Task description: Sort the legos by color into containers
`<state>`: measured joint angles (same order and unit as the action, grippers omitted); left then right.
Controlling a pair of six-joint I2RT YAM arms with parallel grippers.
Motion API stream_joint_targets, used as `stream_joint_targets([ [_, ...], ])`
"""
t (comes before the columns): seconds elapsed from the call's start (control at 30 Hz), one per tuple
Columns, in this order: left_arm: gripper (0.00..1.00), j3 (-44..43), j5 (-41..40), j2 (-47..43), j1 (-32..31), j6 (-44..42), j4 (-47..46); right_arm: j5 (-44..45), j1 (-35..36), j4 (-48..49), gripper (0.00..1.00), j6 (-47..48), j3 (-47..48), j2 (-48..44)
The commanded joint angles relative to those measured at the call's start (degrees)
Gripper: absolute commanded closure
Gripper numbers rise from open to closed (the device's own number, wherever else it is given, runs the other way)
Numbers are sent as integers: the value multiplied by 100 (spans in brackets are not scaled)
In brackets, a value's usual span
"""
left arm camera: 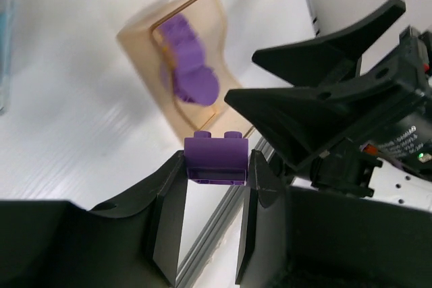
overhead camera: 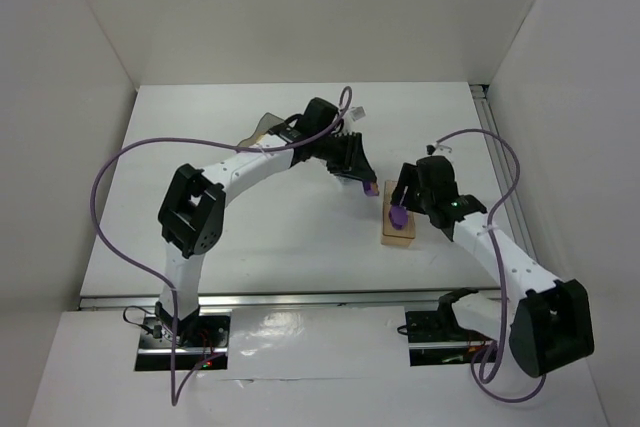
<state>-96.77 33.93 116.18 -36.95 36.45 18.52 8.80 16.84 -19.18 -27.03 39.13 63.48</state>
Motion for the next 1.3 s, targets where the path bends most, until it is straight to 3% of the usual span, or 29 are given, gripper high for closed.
stream_joint_targets([
  [0.0,100,-500,-220,159,-215,-14,177,657,-76,-287,31,-117,358,-731],
  [0.07,100,-719,-291,299,-391,-15,309,1008,-76,-525,32,-267,411,-1012],
  [0.3,100,-1545,-800,897,-805,38,713,2160,-76,-1140,19,-628,647,-1900],
  [0.47,99,-1844,-801,1205,-989,38,776,2355,-128,-1299,16,-576,762,-2033],
  [0.5,90,-1967,-801,1327,-1042,38,845,2355,-128,-1299,16,-576,823,-2033],
  [0.53,63,-1968,-731,1398,-1042,38,846,2355,-128,-1299,16,-576,824,-2033],
  [0.67,41,-2127,-467,1566,-1042,38,846,2232,-128,-1299,16,-576,824,-1972],
  [0.7,25,-2127,-467,1566,-1042,-14,846,2232,-128,-1360,15,-576,824,-1971],
  [0.73,20,-2127,-467,1513,-1042,-15,846,2232,-128,-1360,15,-576,885,-1858],
  [0.77,14,-2127,-467,1408,-1042,-67,846,2319,-128,-1421,7,-576,885,-1857],
  [0.83,11,-2127,-467,1294,-1042,-190,1038,2451,-128,-1501,0,-645,947,-1673],
  [1.07,8,-2084,-1581,240,-911,-823,2040,2909,-356,-1957,0,-1349,1271,-1207],
  [1.13,7,-1856,-1950,-268,-666,-937,2199,2533,-795,-1809,0,-1289,1272,-1076],
  [1.27,6,-1373,-2531,-1155,-192,-1017,2349,717,-1893,-1388,0,-1042,1185,-812],
])
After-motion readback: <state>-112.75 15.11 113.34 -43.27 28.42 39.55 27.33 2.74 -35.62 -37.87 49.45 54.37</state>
